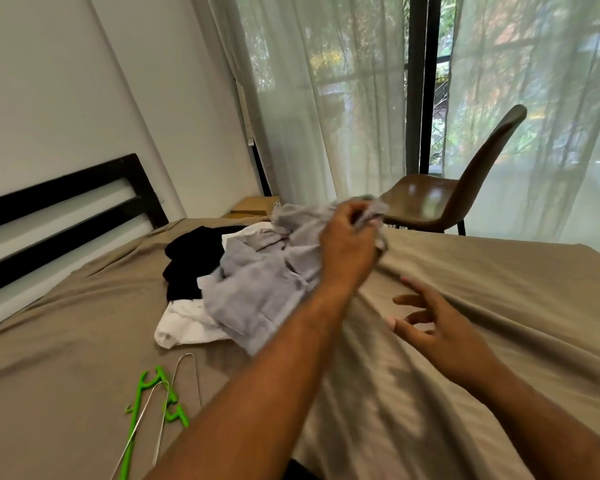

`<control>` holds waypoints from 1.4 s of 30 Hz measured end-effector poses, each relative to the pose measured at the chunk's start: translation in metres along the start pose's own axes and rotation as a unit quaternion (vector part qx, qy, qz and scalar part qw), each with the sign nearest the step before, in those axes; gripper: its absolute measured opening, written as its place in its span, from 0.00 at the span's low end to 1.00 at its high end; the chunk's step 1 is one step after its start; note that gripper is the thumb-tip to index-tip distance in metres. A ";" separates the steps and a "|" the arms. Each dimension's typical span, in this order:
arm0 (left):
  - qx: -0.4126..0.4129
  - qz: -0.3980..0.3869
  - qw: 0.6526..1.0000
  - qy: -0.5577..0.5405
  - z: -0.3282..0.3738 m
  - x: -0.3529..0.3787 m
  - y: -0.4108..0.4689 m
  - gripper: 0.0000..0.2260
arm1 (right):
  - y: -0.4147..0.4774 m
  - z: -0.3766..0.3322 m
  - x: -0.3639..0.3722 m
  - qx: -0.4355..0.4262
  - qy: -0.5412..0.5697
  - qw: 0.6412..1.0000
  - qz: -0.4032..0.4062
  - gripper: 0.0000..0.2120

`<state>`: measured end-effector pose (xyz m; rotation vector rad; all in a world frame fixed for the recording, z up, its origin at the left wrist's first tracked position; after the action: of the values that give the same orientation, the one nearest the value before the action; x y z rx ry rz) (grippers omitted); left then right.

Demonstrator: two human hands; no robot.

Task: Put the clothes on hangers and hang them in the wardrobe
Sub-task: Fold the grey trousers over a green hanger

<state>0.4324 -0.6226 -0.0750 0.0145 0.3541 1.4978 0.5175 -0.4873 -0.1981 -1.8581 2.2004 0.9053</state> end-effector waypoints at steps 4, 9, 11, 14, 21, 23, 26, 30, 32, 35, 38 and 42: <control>-0.004 -0.170 0.985 -0.010 -0.006 0.107 -0.076 0.17 | -0.026 0.018 -0.029 0.009 0.081 0.991 0.109 0.21; 0.012 -0.284 0.955 0.084 -0.043 0.144 -0.111 0.17 | -0.080 0.095 -0.061 0.248 0.206 0.909 0.265 0.11; 0.038 -0.281 0.946 0.159 -0.053 0.140 -0.108 0.14 | -0.097 0.116 -0.055 0.324 0.311 0.835 0.319 0.09; 0.002 -0.284 0.918 0.275 -0.079 0.132 -0.105 0.10 | -0.098 0.133 -0.051 0.353 0.368 0.784 0.354 0.10; 0.035 -0.255 0.813 0.522 -0.126 0.150 -0.126 0.44 | -0.090 0.152 -0.061 0.334 0.432 0.739 0.395 0.15; 0.069 -0.207 0.807 0.548 -0.125 0.155 -0.126 0.45 | -0.090 0.153 -0.073 0.324 0.454 0.719 0.415 0.16; 0.102 -0.139 0.807 0.564 -0.115 0.155 -0.116 0.39 | -0.093 0.147 -0.097 0.300 0.477 0.697 0.444 0.13; 0.064 -0.100 0.823 0.555 -0.097 0.133 -0.105 0.29 | -0.106 0.148 -0.138 0.275 0.438 0.717 0.468 0.12; 0.055 -0.084 0.827 0.553 -0.082 0.113 -0.101 0.22 | -0.120 0.155 -0.163 0.270 0.414 0.720 0.488 0.13; 0.064 -0.065 0.853 0.514 -0.055 0.074 -0.092 0.11 | -0.148 0.169 -0.177 0.303 0.399 0.706 0.501 0.11; 0.031 -0.149 0.908 0.391 -0.050 0.058 -0.087 0.15 | -0.172 0.186 -0.171 0.349 0.378 0.715 0.473 0.14; 0.018 -0.324 0.886 0.331 -0.083 0.111 -0.123 0.08 | -0.182 0.192 -0.163 0.373 0.364 0.730 0.442 0.15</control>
<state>0.5353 -0.5420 -0.2062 -0.5500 0.8442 0.7864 0.6718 -0.2621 -0.3451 -0.7274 3.1984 -0.8519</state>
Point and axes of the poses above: each hand's wrist, its own y-axis towards the middle knuckle, its own x-axis out of the palm, z = x × y, the point moved 9 cm from there along y, towards the middle knuckle, and after that the axes turned 10 degrees about -x, right-handed, at the moved point
